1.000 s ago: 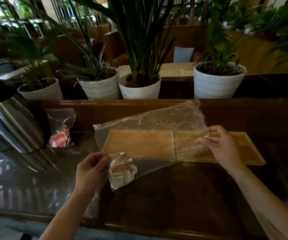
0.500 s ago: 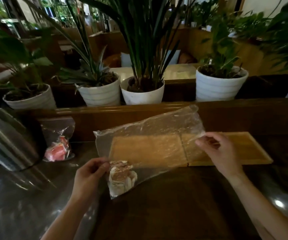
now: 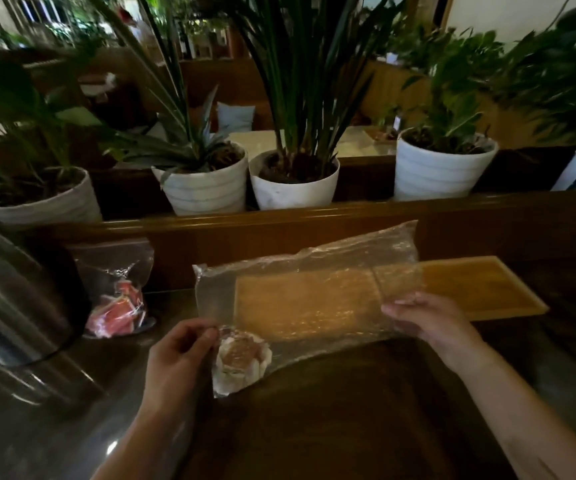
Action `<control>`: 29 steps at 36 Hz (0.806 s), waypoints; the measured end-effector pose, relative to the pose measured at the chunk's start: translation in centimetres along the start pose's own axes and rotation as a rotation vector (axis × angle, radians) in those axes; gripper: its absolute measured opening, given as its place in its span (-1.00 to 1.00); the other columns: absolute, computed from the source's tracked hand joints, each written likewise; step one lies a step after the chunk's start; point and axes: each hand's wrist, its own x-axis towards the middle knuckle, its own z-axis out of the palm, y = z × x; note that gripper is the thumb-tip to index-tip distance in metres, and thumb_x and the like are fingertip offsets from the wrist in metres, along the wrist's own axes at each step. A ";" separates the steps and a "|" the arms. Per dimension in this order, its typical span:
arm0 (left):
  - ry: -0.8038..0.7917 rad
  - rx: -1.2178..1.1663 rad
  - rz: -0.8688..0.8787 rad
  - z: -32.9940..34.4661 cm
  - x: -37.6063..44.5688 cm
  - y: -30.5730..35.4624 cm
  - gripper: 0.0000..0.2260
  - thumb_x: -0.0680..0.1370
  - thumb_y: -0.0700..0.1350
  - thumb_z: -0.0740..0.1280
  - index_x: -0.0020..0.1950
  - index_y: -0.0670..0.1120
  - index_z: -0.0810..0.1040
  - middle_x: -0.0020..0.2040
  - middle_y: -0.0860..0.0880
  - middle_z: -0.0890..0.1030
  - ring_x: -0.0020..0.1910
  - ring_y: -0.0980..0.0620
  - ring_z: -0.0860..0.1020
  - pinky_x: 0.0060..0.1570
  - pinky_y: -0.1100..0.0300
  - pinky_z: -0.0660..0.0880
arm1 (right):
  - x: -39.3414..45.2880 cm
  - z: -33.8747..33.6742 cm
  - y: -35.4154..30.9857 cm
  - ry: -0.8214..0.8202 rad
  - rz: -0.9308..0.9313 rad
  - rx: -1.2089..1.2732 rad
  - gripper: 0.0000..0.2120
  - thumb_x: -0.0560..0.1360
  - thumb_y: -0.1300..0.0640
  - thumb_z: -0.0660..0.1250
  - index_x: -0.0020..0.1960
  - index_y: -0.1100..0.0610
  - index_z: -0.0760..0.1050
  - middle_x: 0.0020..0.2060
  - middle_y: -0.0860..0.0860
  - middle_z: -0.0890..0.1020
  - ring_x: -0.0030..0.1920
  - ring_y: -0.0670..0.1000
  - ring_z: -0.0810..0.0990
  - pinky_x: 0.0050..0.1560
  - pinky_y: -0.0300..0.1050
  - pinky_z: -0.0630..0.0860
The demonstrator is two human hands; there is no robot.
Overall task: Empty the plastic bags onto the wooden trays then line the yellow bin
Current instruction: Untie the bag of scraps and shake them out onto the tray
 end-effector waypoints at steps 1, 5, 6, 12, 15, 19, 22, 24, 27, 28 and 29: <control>-0.013 -0.002 -0.008 -0.3 0.1 0.1 -0.85 0.56 -0.35 0.28 -0.05 -0.18 0.62 -0.19 -0.08 0.67 -0.29 0.12 0.67 -0.40 0.38 0.54 | -0.1 0.2 -0.2 -0.017 0.000 0.011 -0.73 0.30 0.10 0.53 -0.05 0.17 0.65 -0.13 0.02 0.73 0.04 0.10 0.67 0.08 0.04 0.56; -0.052 0.017 -0.038 -1.6 1.0 0.3 -0.85 0.59 -0.31 0.27 -0.02 -0.14 0.62 -0.12 -0.12 0.66 -0.26 0.12 0.67 -0.35 0.29 0.56 | -0.2 0.6 -1.1 -0.181 0.036 0.038 -0.53 0.25 0.07 0.59 0.09 0.23 0.61 0.04 0.10 0.71 0.11 0.12 0.66 0.22 0.17 0.51; -0.058 0.028 -0.034 -2.1 1.3 0.2 -0.84 0.59 -0.29 0.27 -0.02 -0.11 0.63 -0.11 -0.09 0.67 -0.19 0.08 0.67 -0.29 0.25 0.55 | -0.2 0.6 -1.3 -0.234 0.054 0.046 -0.45 0.20 0.04 0.62 0.12 0.23 0.61 0.09 0.10 0.69 0.13 0.12 0.66 0.20 0.17 0.52; -0.124 0.085 -0.046 -3.4 1.5 -0.5 -0.87 0.56 -0.16 0.34 0.06 -0.01 0.64 -0.04 0.02 0.71 -0.08 0.08 0.69 -0.16 0.23 0.55 | -1.4 1.7 -2.1 -0.349 0.046 0.034 -0.26 0.04 -0.12 0.66 0.12 0.19 0.58 0.14 -0.01 0.68 0.15 0.04 0.65 0.00 -0.02 0.61; -0.141 0.098 -0.076 -3.8 1.5 -1.2 -0.76 0.46 -0.14 0.42 0.12 0.03 0.61 -0.02 0.03 0.71 -0.03 0.08 0.69 -0.07 0.21 0.57 | -1.6 1.9 -1.9 -0.297 0.025 -0.019 -0.19 0.06 -0.16 0.64 0.22 0.15 0.55 0.17 -0.01 0.66 0.17 0.03 0.64 0.12 0.08 0.55; -0.104 0.013 -0.104 -4.1 1.7 -1.7 -0.72 0.41 -0.23 0.46 0.11 -0.09 0.61 -0.01 -0.11 0.70 0.02 -0.07 0.67 0.03 0.07 0.56 | -2.0 2.0 -1.7 -0.206 0.015 -0.035 -0.41 0.17 -0.06 0.63 0.12 0.13 0.60 0.16 -0.01 0.66 0.17 0.06 0.63 0.22 0.22 0.51; -0.084 -0.075 -0.123 -4.1 1.7 -1.4 -0.74 0.34 -0.23 0.47 0.01 -0.14 0.63 -0.08 -0.16 0.68 -0.03 -0.12 0.64 -0.01 0.05 0.54 | -2.2 1.9 -2.1 -0.117 -0.048 -0.103 -0.46 0.18 -0.13 0.58 0.06 0.10 0.61 0.07 -0.09 0.68 0.13 -0.01 0.64 0.20 0.16 0.54; -0.113 -0.115 -0.124 -4.1 1.8 -0.9 -0.77 0.33 -0.20 0.44 -0.02 -0.13 0.63 -0.12 -0.13 0.68 -0.10 -0.08 0.64 -0.10 0.07 0.54 | -2.2 1.9 -2.7 -0.090 -0.085 -0.092 -0.45 0.16 -0.17 0.57 0.08 0.03 0.61 0.08 -0.04 0.69 0.11 0.00 0.66 0.16 0.14 0.55; -0.150 -0.170 -0.119 -3.8 1.9 -0.1 -0.86 0.46 -0.32 0.36 -0.04 -0.14 0.61 -0.21 -0.09 0.68 -0.26 0.03 0.67 -0.34 0.21 0.57 | -1.8 1.8 -3.8 -0.035 -0.128 -0.053 -0.50 0.21 -0.13 0.58 0.06 0.08 0.61 0.02 0.08 0.69 0.07 0.12 0.66 0.12 0.16 0.57; -0.152 -0.174 -0.113 -3.8 2.1 0.3 -0.85 0.49 -0.35 0.33 -0.03 -0.15 0.60 -0.23 -0.08 0.69 -0.28 0.05 0.68 -0.37 0.24 0.58 | -1.5 1.8 -4.2 -0.018 -0.140 -0.042 -0.60 0.30 -0.04 0.54 0.07 0.11 0.60 -0.02 0.11 0.69 0.06 0.16 0.66 0.13 0.17 0.57; -0.153 -0.162 -0.104 -3.9 2.4 0.6 -0.84 0.51 -0.37 0.31 -0.02 -0.16 0.59 -0.22 -0.08 0.69 -0.28 0.06 0.68 -0.36 0.25 0.59 | -1.2 1.8 -4.5 -0.005 -0.147 -0.040 -0.69 0.37 0.06 0.50 0.08 0.13 0.59 -0.04 0.12 0.69 0.06 0.20 0.65 0.14 0.18 0.57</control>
